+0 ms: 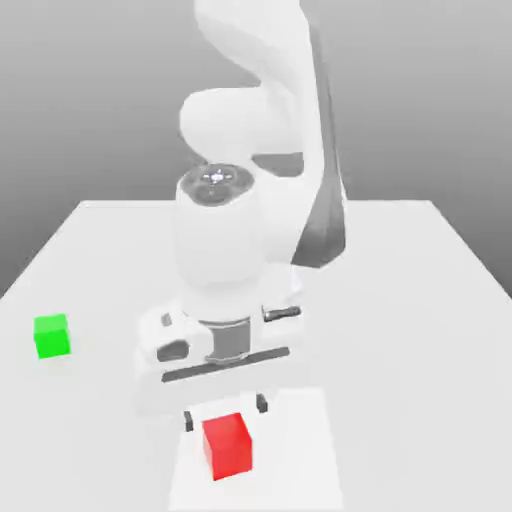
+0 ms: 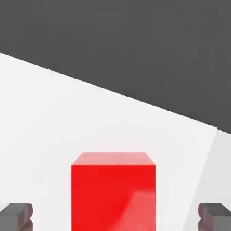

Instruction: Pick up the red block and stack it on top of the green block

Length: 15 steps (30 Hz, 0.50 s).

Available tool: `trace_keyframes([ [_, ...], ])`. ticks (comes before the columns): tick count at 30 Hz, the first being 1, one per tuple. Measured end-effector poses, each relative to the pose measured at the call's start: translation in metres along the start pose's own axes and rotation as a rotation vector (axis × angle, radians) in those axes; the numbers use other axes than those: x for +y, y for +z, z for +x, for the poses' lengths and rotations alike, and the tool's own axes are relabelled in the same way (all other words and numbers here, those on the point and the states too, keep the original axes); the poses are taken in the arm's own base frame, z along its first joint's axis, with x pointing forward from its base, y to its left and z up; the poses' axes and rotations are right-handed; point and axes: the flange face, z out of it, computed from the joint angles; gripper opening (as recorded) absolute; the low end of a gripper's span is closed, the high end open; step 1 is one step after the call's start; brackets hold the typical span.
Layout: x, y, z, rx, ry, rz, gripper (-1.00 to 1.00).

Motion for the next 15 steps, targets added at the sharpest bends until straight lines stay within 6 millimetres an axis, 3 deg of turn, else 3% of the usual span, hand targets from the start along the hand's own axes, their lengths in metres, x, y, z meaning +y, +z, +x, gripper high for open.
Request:
trace_keyframes([
  [1,0.0,0.01,-0.001,-0.001,0.0,0.0,-1.0],
  [8,0.0,0.012,-0.001,-0.002,0.0,0.0,-1.0],
  [13,0.0,-0.037,-0.001,-0.002,-0.001,0.0,-1.0],
  [15,0.032,-0.051,0.007,0.003,0.105,-0.006,-1.0],
])
